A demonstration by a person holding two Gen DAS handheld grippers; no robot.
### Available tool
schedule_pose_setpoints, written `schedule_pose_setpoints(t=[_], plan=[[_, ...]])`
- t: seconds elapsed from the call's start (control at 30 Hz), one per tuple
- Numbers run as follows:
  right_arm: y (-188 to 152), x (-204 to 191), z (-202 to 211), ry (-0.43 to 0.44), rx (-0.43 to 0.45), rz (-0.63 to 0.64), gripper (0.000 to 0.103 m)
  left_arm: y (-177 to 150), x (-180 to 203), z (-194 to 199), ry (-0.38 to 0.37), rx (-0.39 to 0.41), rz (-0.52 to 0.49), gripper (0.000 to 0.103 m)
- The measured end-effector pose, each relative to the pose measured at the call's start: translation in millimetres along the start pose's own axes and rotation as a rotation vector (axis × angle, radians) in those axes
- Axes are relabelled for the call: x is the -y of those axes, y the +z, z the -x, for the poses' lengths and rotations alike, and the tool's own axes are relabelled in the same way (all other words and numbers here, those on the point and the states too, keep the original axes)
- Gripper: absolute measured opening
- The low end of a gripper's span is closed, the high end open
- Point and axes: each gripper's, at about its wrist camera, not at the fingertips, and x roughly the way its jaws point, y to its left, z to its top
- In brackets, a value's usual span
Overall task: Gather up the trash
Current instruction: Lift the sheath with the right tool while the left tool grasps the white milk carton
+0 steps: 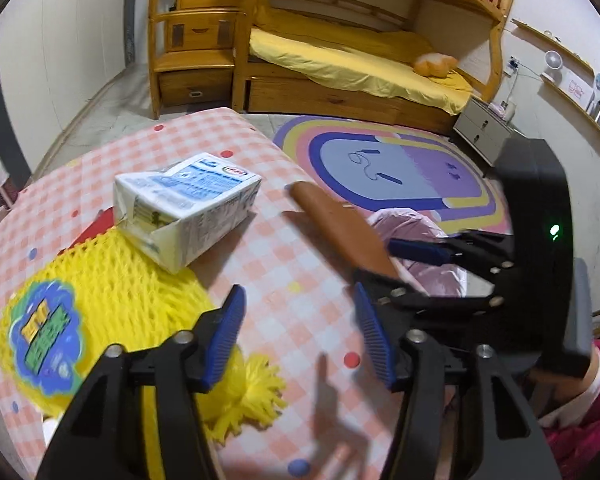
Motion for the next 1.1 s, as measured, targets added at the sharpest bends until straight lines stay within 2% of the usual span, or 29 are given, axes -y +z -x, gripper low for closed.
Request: schedule_pose_setpoints(t=[0.03, 0.13, 0.2, 0.33, 0.43, 0.53, 0.6, 0.67, 0.7, 0.77, 0.8, 0.87, 0.93, 0.97, 1.0, 1.03, 1.1], plan=[[-4, 4, 4, -0.005, 0.003, -0.007, 0.044, -2, -2, 3, 0.027, 0.016, 0.009, 0.08], [-11, 9, 15, 0.002, 0.023, -0.024, 0.044, 3, -20, 11, 0.153, 0.069, 0.046, 0.095], [-13, 11, 20, 0.012, 0.038, -0.028, 0.044, 10, -36, 14, 0.208, 0.079, 0.097, 0.096], [-8, 7, 17, 0.028, 0.043, -0.013, 0.044, 29, -59, 10, 0.215, 0.072, 0.141, 0.096], [-3, 4, 11, 0.016, 0.039, -0.002, 0.044, 40, -69, 0, 0.184, 0.046, 0.155, 0.095], [-1, 4, 8, 0.028, 0.039, -0.005, 0.044, 49, -75, -14, 0.113, 0.018, 0.162, 0.095], [-1, 6, 6, 0.039, 0.038, -0.012, 0.044, 52, -74, -26, 0.065, -0.016, 0.134, 0.095], [-1, 10, 4, 0.054, 0.035, -0.022, 0.044, 51, -70, -32, 0.054, -0.034, 0.091, 0.093], [-2, 12, 4, 0.057, 0.033, -0.025, 0.044, 50, -67, -34, 0.05, -0.039, 0.078, 0.09], [-3, 15, 4, 0.058, 0.032, -0.032, 0.044, 46, -59, -35, 0.018, -0.052, 0.055, 0.074], [-4, 16, 5, 0.06, 0.032, -0.036, 0.044, 42, -54, -35, -0.02, -0.066, 0.04, 0.072], [-6, 19, 7, 0.066, 0.035, -0.05, 0.044, 36, -44, -34, -0.032, -0.074, 0.006, 0.069], [-7, 22, 7, 0.063, 0.036, -0.055, 0.044, 32, -39, -32, 0.02, -0.065, -0.019, 0.073], [-8, 23, 8, 0.063, 0.036, -0.058, 0.044, 31, -37, -32, 0.055, -0.062, -0.026, 0.085], [-9, 24, 8, 0.064, 0.036, -0.061, 0.044, 32, -34, -33, 0.101, -0.056, -0.031, 0.092], [-10, 25, 8, 0.065, 0.036, -0.061, 0.044, 34, -32, -33, 0.145, -0.043, -0.036, 0.096], [-10, 24, 10, 0.069, 0.04, -0.059, 0.044, 40, -33, -37, 0.188, -0.046, -0.04, 0.096]])
